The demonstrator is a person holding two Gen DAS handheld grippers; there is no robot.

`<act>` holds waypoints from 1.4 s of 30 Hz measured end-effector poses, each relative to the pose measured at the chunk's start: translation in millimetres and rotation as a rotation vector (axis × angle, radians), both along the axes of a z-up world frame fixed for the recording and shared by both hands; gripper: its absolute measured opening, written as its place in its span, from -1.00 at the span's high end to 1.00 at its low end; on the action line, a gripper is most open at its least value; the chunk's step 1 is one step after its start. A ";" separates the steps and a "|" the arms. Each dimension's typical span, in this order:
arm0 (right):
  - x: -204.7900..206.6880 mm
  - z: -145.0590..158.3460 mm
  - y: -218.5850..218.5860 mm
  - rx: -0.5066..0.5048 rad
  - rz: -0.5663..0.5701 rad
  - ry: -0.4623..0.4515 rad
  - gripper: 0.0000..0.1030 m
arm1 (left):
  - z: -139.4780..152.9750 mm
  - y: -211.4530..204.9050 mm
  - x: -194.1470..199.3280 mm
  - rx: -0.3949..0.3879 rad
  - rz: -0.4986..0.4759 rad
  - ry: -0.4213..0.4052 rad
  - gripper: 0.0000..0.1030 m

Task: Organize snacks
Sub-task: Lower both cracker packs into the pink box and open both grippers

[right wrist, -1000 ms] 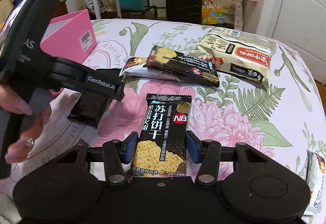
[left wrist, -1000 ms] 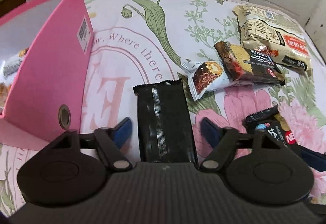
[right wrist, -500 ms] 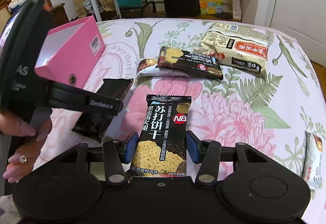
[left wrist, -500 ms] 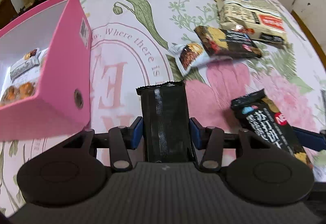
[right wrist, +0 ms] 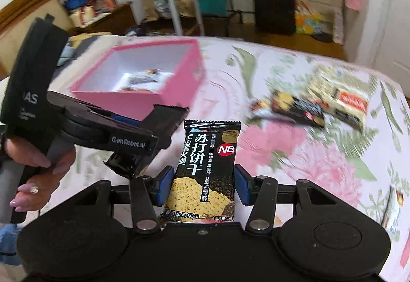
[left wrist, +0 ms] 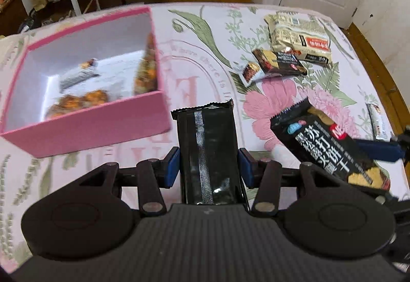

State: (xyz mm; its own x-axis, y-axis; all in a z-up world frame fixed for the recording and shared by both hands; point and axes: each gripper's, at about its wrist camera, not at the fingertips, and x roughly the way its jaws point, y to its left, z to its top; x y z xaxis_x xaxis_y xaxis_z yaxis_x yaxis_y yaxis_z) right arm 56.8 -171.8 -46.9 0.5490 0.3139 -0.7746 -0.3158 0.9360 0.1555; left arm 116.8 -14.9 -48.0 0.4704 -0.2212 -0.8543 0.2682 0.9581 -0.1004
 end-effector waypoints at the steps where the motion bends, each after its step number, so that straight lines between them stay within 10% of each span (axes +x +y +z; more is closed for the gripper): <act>1: -0.8 6.8 5.2 0.001 0.017 -0.009 -0.07 | 6.5 7.3 -2.6 0.001 0.001 -0.008 0.09; 9: 19.7 45.1 57.8 -0.013 0.170 -0.100 -0.07 | 49.8 73.8 5.6 -0.011 0.070 -0.061 0.09; 17: 88.4 17.4 120.1 -0.121 0.307 -0.122 -0.07 | 45.9 111.7 60.6 0.090 0.188 -0.147 0.09; 31: 173.0 -45.8 167.9 -0.117 0.289 -0.135 -0.04 | -18.6 116.3 141.9 -0.007 0.308 0.020 0.03; 42: 159.0 -23.7 153.4 -0.082 0.253 -0.105 -0.37 | 12.6 98.8 118.5 -0.008 0.227 -0.019 -0.19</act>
